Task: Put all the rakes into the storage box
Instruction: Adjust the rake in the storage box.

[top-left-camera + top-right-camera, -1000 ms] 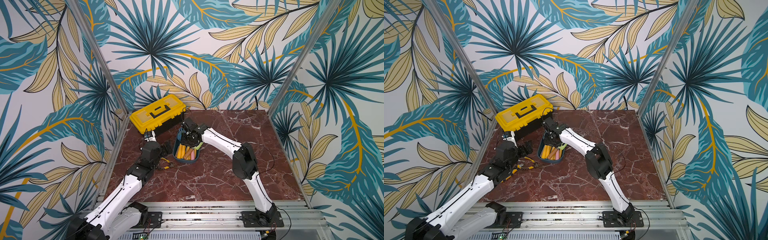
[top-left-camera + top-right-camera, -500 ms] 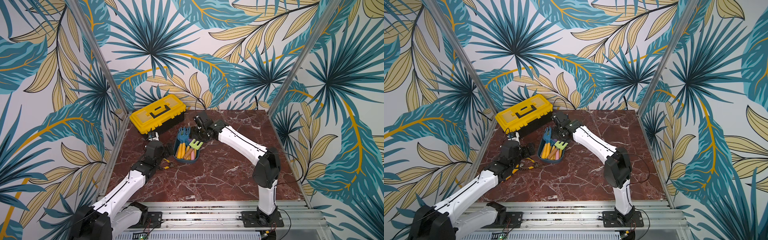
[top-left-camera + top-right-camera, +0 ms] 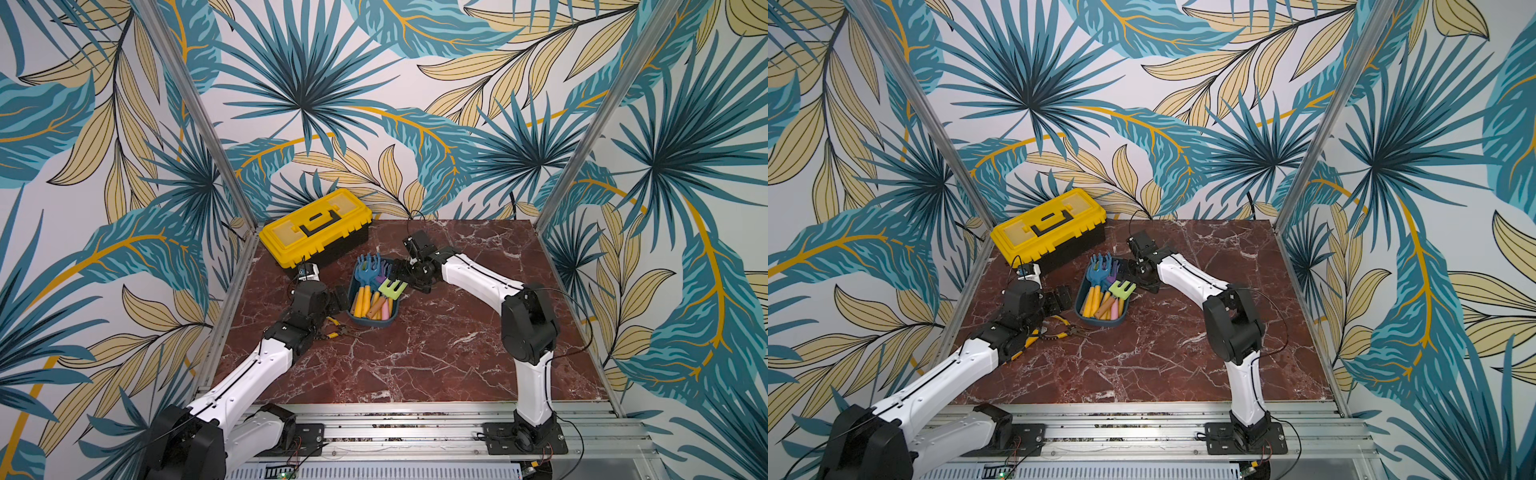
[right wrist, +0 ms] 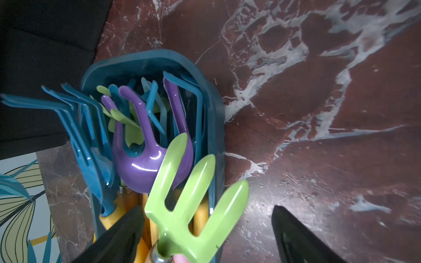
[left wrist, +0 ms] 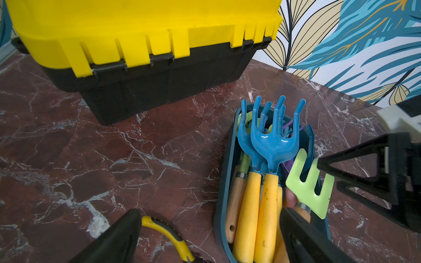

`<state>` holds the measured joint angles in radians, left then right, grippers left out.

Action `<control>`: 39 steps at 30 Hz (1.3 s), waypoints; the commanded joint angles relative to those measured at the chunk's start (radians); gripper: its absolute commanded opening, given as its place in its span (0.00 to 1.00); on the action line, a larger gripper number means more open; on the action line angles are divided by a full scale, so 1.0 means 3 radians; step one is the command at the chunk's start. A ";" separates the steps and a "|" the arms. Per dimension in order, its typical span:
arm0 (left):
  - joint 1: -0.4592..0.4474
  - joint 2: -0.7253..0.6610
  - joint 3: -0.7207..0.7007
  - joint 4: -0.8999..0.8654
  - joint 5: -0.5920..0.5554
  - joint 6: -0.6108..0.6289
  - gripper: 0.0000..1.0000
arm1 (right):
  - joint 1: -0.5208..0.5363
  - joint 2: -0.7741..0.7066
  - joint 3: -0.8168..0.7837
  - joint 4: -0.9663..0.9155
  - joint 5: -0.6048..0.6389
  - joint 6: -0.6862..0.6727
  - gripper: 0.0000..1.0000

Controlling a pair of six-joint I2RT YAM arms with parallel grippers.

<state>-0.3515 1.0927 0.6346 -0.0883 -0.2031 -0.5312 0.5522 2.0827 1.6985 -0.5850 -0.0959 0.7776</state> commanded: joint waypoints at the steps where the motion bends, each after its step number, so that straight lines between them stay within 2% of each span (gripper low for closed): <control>1: 0.0022 -0.0002 -0.0039 0.0080 0.0001 0.0037 1.00 | 0.0005 0.0081 0.0087 0.0153 -0.0190 0.0066 0.91; 10: 0.0021 -0.0002 -0.0041 0.0080 0.0005 0.0042 1.00 | 0.0001 0.0171 0.0177 0.0296 -0.0411 0.0157 0.76; 24: 0.0019 0.0045 -0.0035 0.0095 0.0012 0.0042 1.00 | 0.0000 0.0323 0.0331 0.0308 -0.0483 0.0179 0.66; 33: 0.0020 0.0115 -0.0014 0.0095 0.0036 0.0053 1.00 | -0.0037 0.0046 0.0082 0.0227 -0.0223 0.0117 0.70; 39: 0.0021 0.0175 0.0007 0.0096 0.0055 0.0058 1.00 | -0.0059 -0.0319 -0.0216 0.0236 -0.0018 -0.0067 0.86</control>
<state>-0.3515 1.1454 0.6346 -0.0784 -0.1947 -0.5282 0.5396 2.0708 1.6711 -0.5102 -0.1528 0.7948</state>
